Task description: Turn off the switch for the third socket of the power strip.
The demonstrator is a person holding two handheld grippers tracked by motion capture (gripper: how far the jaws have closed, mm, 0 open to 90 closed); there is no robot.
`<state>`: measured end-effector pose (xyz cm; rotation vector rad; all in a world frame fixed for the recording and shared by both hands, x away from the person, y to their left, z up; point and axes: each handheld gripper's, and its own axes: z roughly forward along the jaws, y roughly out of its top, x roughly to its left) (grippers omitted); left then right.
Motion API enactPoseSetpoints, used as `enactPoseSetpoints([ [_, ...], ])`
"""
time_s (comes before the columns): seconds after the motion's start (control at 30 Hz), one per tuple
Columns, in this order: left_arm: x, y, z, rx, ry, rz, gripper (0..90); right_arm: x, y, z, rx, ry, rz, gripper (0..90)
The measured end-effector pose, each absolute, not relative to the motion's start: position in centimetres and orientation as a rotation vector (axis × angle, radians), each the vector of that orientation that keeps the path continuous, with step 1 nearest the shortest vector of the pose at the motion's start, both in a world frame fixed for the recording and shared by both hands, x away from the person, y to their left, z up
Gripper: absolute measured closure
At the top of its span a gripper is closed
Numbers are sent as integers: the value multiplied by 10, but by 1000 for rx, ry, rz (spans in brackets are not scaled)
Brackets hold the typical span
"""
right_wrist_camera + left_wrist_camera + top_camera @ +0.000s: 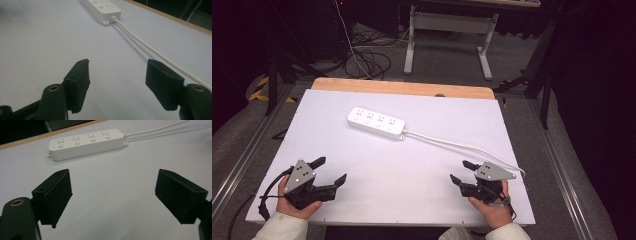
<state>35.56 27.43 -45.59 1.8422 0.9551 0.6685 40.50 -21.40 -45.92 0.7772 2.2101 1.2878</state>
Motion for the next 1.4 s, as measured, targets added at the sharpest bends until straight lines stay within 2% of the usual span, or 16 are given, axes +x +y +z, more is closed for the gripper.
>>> enactPoseSetpoints([
  [0.2, 356, 276, -455, 1815, 972, 616, 135, 405, -216, -459, 786, 2201, 1293, 360],
  [0.53, 355, 277, -453, 1854, 973, 649, 155, 406, -215, -459, 776, 2197, 1295, 352],
  [1.0, 354, 277, -444, 1854, 986, 621, 190, 406, -213, -461, 778, 2213, 1271, 345],
  [1.13, 358, 275, -438, 1861, 988, 607, 201, 406, -212, -461, 773, 2219, 1263, 345],
  [1.33, 367, 268, -426, 1924, 956, 668, 227, 406, -209, -463, 763, 2234, 1250, 345],
  [1.4, 375, 266, -421, 1924, 953, 632, 232, 406, -209, -463, 762, 2234, 1251, 345],
])
